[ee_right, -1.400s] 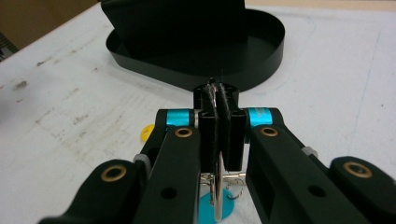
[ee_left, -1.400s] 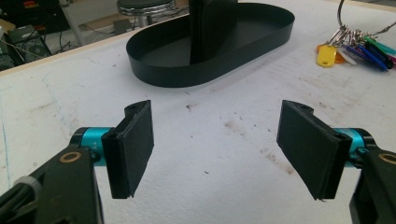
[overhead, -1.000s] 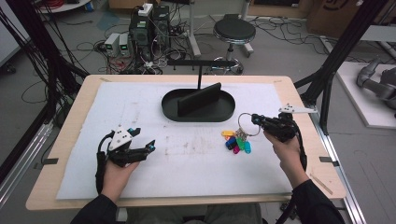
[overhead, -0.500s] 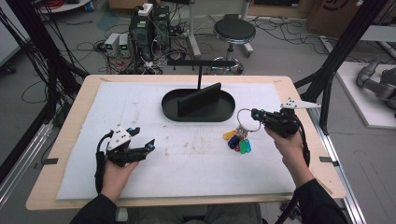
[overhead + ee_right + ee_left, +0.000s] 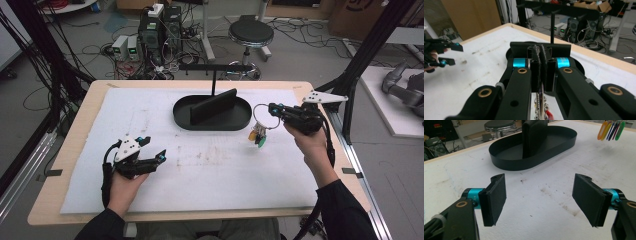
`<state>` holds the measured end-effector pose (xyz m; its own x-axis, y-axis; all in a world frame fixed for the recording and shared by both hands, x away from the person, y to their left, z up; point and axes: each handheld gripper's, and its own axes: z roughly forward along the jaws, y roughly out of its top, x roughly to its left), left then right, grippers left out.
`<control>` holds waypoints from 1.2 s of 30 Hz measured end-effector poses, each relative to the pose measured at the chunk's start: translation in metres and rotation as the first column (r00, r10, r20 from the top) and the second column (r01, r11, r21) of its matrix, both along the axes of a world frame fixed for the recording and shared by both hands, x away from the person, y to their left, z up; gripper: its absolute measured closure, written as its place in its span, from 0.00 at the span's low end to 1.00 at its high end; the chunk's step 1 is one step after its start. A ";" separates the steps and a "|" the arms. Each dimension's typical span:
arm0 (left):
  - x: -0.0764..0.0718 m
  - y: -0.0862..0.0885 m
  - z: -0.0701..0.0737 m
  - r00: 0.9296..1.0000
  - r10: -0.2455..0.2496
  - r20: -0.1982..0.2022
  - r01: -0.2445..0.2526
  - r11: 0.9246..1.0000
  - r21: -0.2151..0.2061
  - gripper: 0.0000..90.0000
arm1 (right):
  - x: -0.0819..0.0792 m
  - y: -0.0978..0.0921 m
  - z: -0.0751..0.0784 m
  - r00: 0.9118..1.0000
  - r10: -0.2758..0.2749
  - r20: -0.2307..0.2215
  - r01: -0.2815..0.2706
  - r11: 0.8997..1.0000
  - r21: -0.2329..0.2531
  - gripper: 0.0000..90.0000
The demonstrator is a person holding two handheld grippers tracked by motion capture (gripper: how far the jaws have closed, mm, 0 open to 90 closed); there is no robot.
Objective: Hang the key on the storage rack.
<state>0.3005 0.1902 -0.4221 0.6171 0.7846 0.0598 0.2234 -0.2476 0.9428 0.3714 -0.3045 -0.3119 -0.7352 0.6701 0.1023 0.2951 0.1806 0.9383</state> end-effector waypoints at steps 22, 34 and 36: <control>-0.001 0.003 0.001 1.000 -0.004 0.006 0.004 1.000 -0.005 0.30 | 0.039 0.019 0.032 0.997 0.040 0.070 -0.042 0.999 0.024 0.97; -0.002 0.002 0.002 1.000 -0.009 0.010 0.009 1.000 0.002 0.30 | 0.062 0.034 0.035 0.997 0.024 0.073 -0.025 0.999 0.019 0.98; -0.003 0.002 0.002 1.000 -0.010 0.011 0.010 1.000 0.005 0.30 | 0.065 0.037 0.035 0.997 0.018 0.082 -0.020 1.000 0.016 0.98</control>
<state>0.2975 0.1924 -0.4201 0.6243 0.7780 0.0710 0.2101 -0.2547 0.9439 0.4364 -0.2672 -0.2764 -0.7541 0.6547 0.0525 0.2143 0.1696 0.9619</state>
